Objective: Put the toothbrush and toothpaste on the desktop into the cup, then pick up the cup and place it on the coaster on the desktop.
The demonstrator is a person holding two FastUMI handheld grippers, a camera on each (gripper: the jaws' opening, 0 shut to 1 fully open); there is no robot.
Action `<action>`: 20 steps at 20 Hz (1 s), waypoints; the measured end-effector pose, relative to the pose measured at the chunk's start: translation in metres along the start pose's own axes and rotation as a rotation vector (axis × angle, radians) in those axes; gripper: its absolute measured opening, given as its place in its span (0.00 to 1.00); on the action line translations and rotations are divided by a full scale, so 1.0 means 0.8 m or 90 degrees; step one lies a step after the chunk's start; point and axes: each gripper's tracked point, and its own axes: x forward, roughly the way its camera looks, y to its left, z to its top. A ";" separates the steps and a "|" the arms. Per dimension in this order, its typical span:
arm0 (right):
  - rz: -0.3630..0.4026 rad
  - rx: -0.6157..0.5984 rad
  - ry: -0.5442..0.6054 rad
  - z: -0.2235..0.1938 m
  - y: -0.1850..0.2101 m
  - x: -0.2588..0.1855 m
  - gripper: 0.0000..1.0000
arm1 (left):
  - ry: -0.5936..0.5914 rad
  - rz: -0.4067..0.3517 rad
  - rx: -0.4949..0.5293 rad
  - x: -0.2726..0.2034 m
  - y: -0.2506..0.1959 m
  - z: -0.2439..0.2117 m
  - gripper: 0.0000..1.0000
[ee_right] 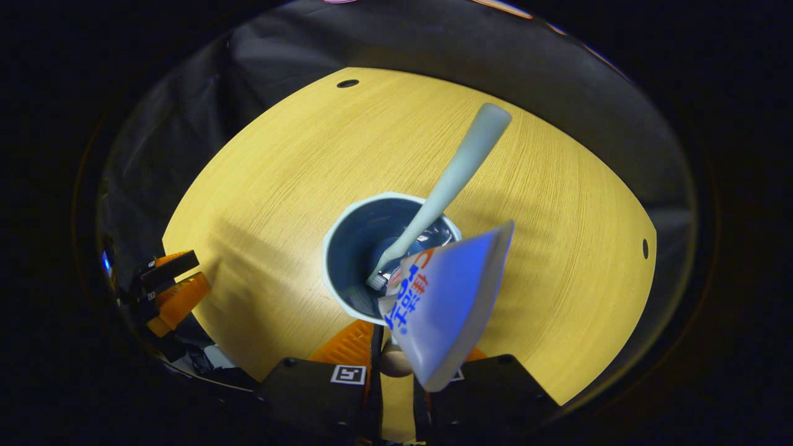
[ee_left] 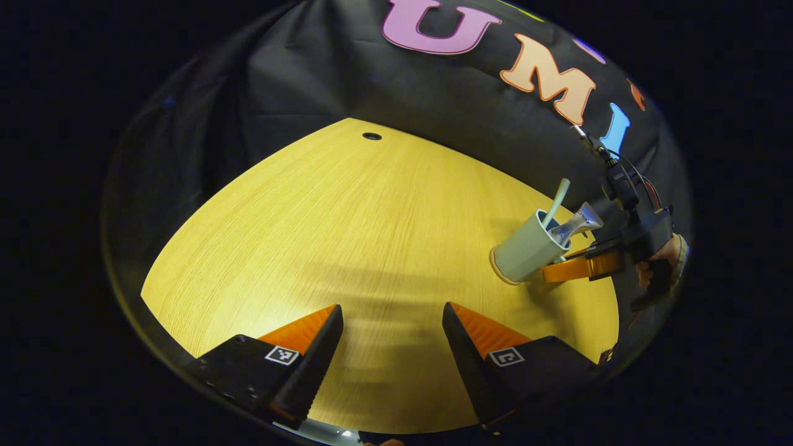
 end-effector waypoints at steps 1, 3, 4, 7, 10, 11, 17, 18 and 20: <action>0.001 0.001 0.001 -0.001 0.002 0.001 0.22 | 0.002 0.005 -0.001 0.000 0.004 -0.001 0.94; 0.005 -0.002 -0.002 0.000 0.003 0.000 0.22 | 0.005 0.011 0.001 0.001 0.009 -0.001 0.95; 0.011 -0.006 -0.007 0.001 0.004 -0.001 0.24 | 0.004 0.010 0.001 0.002 0.008 0.000 0.95; 0.029 -0.009 -0.033 0.007 0.010 -0.015 0.38 | 0.006 0.001 0.003 0.003 -0.002 0.000 0.94; 0.045 0.005 -0.073 0.019 0.015 -0.037 0.74 | 0.010 -0.015 0.015 0.002 -0.020 -0.001 0.95; 0.048 0.012 -0.088 0.022 0.013 -0.044 0.79 | 0.011 -0.019 0.021 0.000 -0.026 -0.002 0.94; 0.061 0.109 -0.180 -0.003 -0.022 -0.099 0.96 | 0.004 -0.040 0.063 -0.006 -0.081 0.003 0.94; 0.063 0.129 -0.194 -0.013 -0.031 -0.106 1.00 | 0.001 -0.043 0.071 -0.007 -0.094 0.003 0.94; 0.057 0.163 -0.218 -0.038 -0.049 -0.116 1.00 | -0.001 -0.056 0.082 -0.010 -0.125 0.001 0.95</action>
